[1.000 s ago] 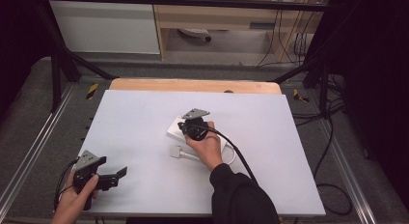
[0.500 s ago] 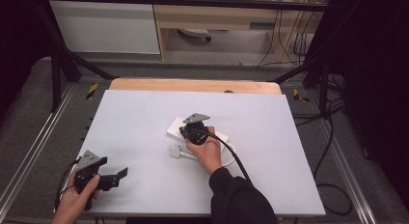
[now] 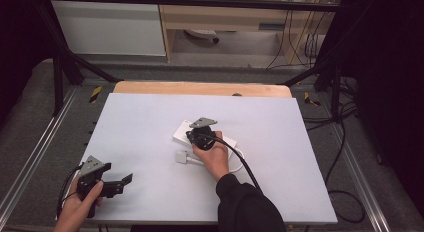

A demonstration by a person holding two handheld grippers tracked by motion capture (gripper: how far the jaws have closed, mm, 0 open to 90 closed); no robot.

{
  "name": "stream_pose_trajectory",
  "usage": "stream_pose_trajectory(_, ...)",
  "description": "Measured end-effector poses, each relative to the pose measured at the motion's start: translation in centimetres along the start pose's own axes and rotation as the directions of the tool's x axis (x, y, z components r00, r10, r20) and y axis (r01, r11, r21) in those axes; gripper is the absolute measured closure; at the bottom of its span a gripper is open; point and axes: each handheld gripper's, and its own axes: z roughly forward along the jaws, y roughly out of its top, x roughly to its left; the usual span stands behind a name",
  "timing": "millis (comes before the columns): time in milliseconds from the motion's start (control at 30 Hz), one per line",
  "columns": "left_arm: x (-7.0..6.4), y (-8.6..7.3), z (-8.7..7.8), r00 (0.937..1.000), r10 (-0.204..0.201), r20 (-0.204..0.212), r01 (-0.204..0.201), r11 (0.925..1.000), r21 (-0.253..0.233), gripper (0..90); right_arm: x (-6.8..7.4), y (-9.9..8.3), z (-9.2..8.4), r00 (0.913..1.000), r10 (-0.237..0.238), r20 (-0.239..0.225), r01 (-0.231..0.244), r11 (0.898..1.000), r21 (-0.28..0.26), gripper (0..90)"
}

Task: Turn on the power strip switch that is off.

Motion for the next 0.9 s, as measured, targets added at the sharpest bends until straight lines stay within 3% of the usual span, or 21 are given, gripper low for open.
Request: stream_pose_trajectory(900, -0.07, -0.02, 0.08, 1.0, 0.004, 0.001, -0.004, 1.0, 0.005, 7.0, 0.04, -0.32, -0.18, 0.9999, 0.01, 0.009, -0.01, 1.0, -0.014, 90.0)
